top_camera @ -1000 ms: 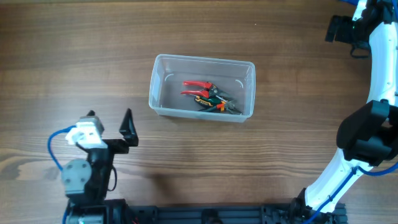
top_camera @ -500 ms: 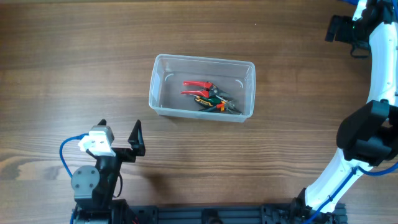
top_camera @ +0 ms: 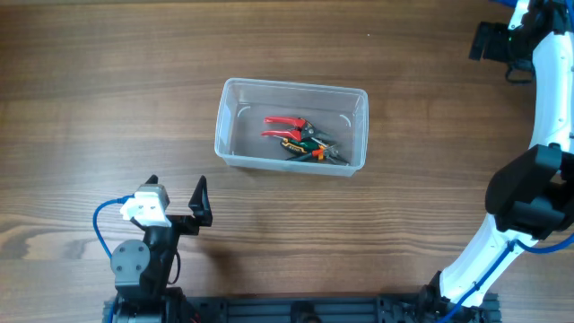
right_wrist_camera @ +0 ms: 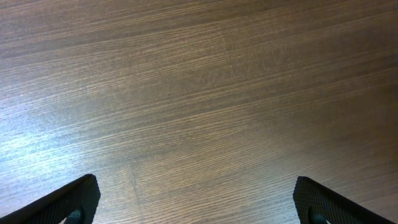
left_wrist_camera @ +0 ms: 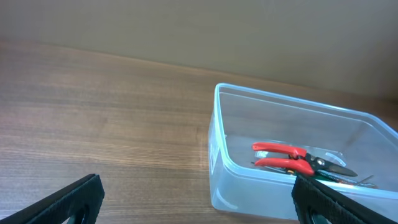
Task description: Pack container
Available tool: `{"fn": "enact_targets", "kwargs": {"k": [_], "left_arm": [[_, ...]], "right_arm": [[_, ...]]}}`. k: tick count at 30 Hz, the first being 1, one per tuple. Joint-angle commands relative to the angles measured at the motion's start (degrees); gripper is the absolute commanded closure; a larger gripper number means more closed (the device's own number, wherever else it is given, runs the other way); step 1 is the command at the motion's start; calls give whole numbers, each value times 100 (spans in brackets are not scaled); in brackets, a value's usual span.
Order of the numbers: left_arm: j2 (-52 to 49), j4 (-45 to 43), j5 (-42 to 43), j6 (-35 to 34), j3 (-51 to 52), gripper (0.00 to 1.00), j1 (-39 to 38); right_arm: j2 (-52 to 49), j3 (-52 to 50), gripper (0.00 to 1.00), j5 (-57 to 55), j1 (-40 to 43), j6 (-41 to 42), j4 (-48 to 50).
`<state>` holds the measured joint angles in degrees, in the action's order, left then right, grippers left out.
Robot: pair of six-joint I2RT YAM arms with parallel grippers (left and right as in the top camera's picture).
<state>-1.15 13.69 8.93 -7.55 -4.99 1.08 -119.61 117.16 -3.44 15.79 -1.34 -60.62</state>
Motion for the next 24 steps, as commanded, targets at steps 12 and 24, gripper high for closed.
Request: {"fn": "enact_targets", "kwargs": {"k": [12, 24], "left_arm": [[96, 22, -258, 739, 61, 0, 11], [87, 24, -256, 734, 61, 0, 9]], "right_arm": [[90, 57, 0, 33, -17, -15, 20], [90, 57, 0, 33, -17, -17, 20]]}}
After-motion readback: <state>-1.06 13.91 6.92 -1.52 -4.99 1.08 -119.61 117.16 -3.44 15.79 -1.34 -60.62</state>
